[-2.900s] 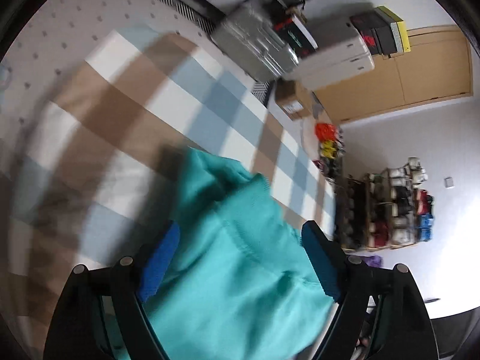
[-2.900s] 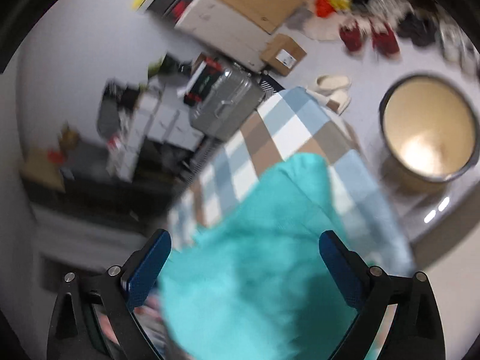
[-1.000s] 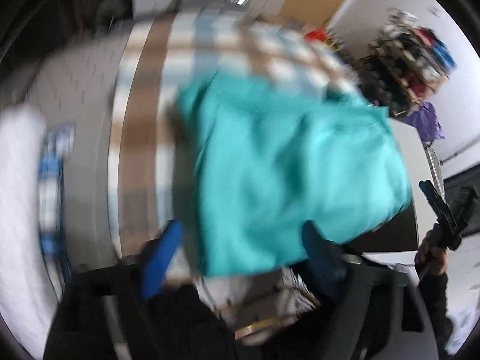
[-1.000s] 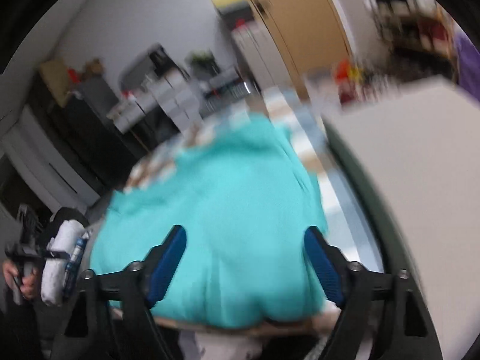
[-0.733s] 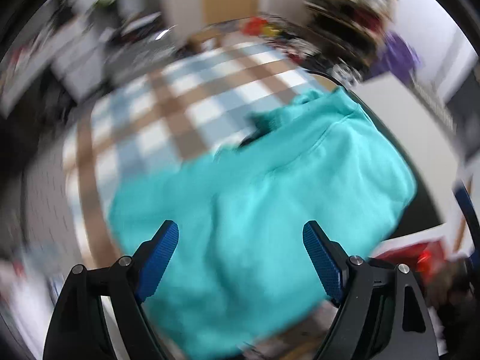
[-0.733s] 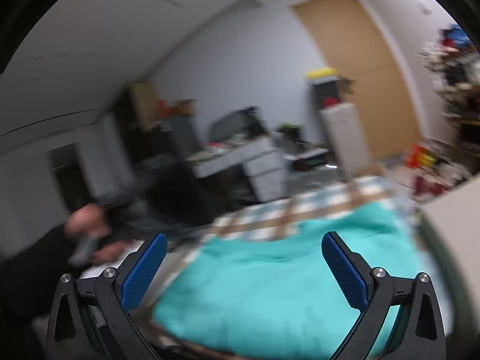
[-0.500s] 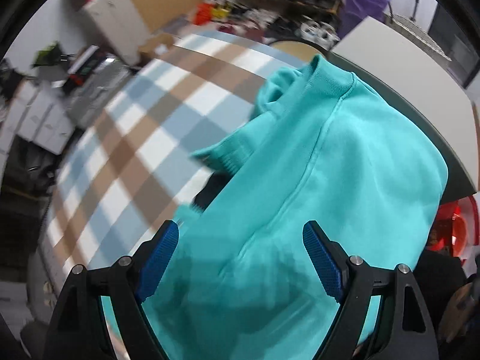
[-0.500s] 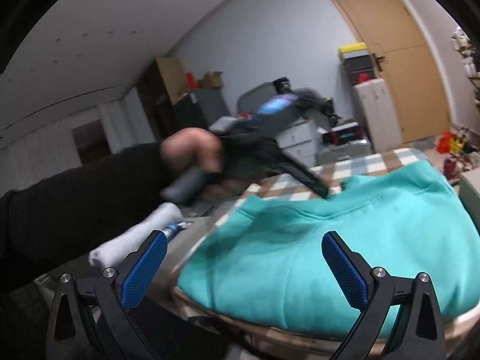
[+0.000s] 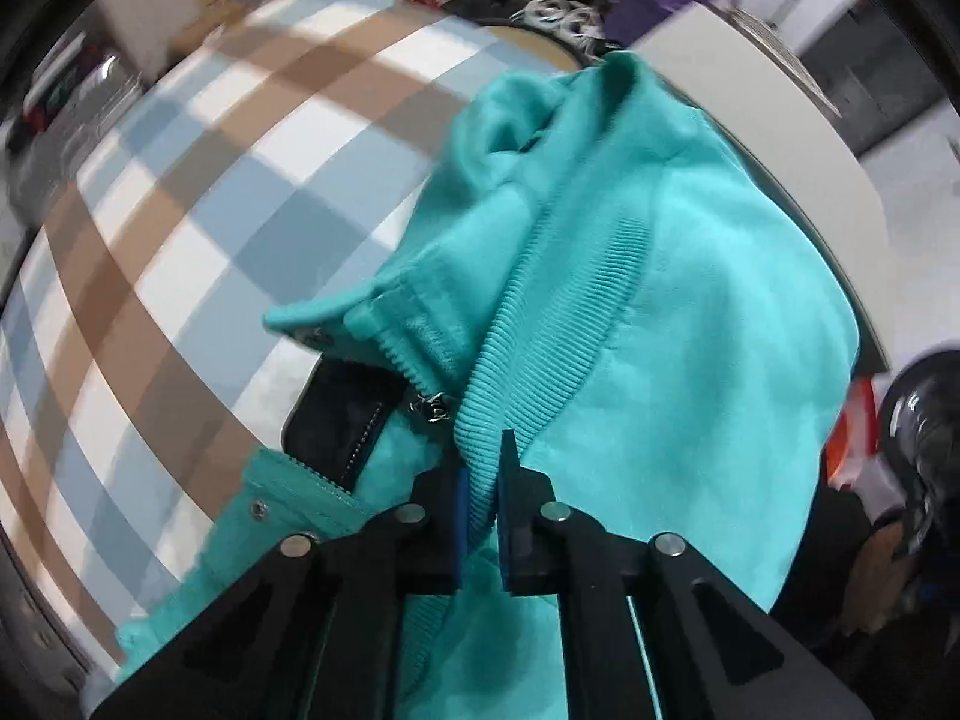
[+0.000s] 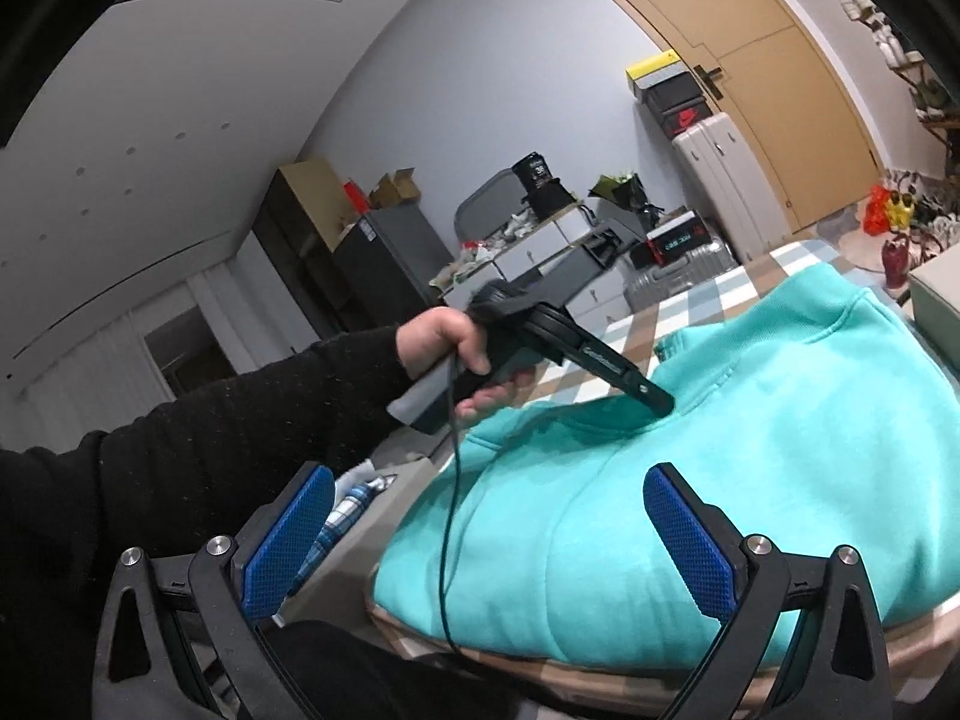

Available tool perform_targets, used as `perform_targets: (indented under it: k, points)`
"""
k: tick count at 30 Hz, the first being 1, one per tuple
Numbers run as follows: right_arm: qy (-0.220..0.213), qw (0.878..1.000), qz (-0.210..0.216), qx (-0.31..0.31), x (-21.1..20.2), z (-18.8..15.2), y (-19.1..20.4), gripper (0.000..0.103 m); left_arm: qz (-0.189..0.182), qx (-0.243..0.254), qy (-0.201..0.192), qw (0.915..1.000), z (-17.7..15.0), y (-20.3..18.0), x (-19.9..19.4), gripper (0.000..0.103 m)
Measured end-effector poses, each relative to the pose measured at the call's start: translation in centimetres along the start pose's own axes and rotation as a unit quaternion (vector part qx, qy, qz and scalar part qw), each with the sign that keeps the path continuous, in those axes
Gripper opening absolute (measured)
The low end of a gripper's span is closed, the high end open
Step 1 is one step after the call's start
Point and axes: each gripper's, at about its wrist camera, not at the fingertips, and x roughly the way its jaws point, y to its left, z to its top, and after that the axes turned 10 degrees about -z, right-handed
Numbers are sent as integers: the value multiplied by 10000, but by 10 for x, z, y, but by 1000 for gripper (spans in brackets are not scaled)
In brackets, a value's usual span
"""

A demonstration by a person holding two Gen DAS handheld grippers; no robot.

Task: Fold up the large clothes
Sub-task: 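Grasp the ribbed hem with the left gripper and pull it straight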

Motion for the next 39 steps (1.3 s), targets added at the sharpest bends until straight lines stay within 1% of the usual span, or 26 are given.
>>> perform_targets:
  k: [2, 4, 6, 7, 8, 9, 10, 12, 13, 14, 15, 16, 17, 18, 19, 20, 21, 22, 23, 24, 26, 29, 32, 35, 37, 39]
  points:
    - [41, 10000, 7, 14, 2, 0, 0, 103, 265, 136, -138, 9995, 0, -12, -8, 2]
    - [34, 10000, 0, 35, 3, -1, 1, 103, 643, -29, -258, 9976, 2, -18, -17, 2]
    - [19, 10000, -18, 57, 3, -1, 1, 103, 1009, 3, -349, 9943, 4, -22, -23, 2]
    - [12, 10000, -51, 70, 2, -2, 0, 103, 1118, -42, -398, 9929, 6, -21, -24, 2]
    - [11, 9999, -76, 88, 2, -2, -1, 103, 1149, -202, -394, 9924, 8, -17, -24, 2]
    - [13, 9999, -94, 113, 2, -2, -2, 103, 1144, -358, -427, 9919, 10, -14, -21, 2]
    - [10, 9998, -120, 144, 1, -3, -3, 103, 1063, -456, -427, 9924, 14, -6, -16, 2]
    - [11, 9997, -188, 177, 0, -3, -5, 103, 1082, -550, -528, 9912, 15, -2, -3, 2]
    - [31, 9995, -235, 209, 0, -3, -6, 103, 1001, -644, -526, 9915, 14, 7, 6, 3]
    - [56, 9993, -274, 250, 0, -3, -8, 103, 986, -687, -490, 9915, 16, 14, 8, 8]
    - [94, 9990, -310, 320, 0, -3, -11, 103, 1020, -723, -510, 9908, 15, 17, 11, 16]
    - [121, 9986, -337, 390, -1, -4, -13, 103, 1087, -759, -589, 9894, 13, 17, 8, 22]
    - [132, 9983, -356, 442, -1, -4, -15, 103, 1156, -788, -677, 9878, 10, 18, 2, 34]
    - [149, 9978, -379, 521, -2, -4, -18, 103, 1158, -821, -775, 9868, 6, 19, -8, 46]
    - [158, 9975, -380, 571, -2, -4, -19, 103, 1128, -847, -850, 9863, 3, 22, -15, 52]
    - [161, 9973, -366, 623, -3, -4, -21, 103, 1028, -826, -928, 9869, -4, 24, -28, 61]
    - [162, 9970, -349, 665, -3, -4, -22, 103, 1010, -783, -926, 9875, -12, 28, -39, 62]
    - [181, 9968, -320, 707, -3, -4, -22, 103, 1089, -779, -933, 9866, -17, 33, -45, 62]
    - [208, 9966, -277, 748, -2, -3, -23, 103, 1269, -810, -912, 9844, -28, 41, -55, 62]
    - [231, 9963, -242, 786, -1, -3, -23, 103, 1344, -856, -855, 9835, -39, 50, -62, 62]
    - [255, 9963, -248, 779, 0, -4, -21, 103, 1371, -952, -784, 9829, -58, 63, -67, 62]
    - [266, 9974, -249, 617, 0, -5, -13, 103, 1235, -1074, -729, 9838, -84, 79, -64, 62]
    - [268, 9986, -258, 379, 1, -7, -4, 103, 881, -1078, -748, 9874, -100, 84, -55, 62]
    - [345, 9990, -240, 162, 4, -8, 5, 103, 581, -830, -779, 9918, -104, 75, -47, 62]
    - [410, 9988, -267, 74, 8, -8, 8, 103, 621, -640, -779, 9930, -103, 72, -45, 62]
    - [477, 9983, -325, 18, 11, -9, 10, 103, 541, -623, -784, 9935, -102, 75, -43, 62]
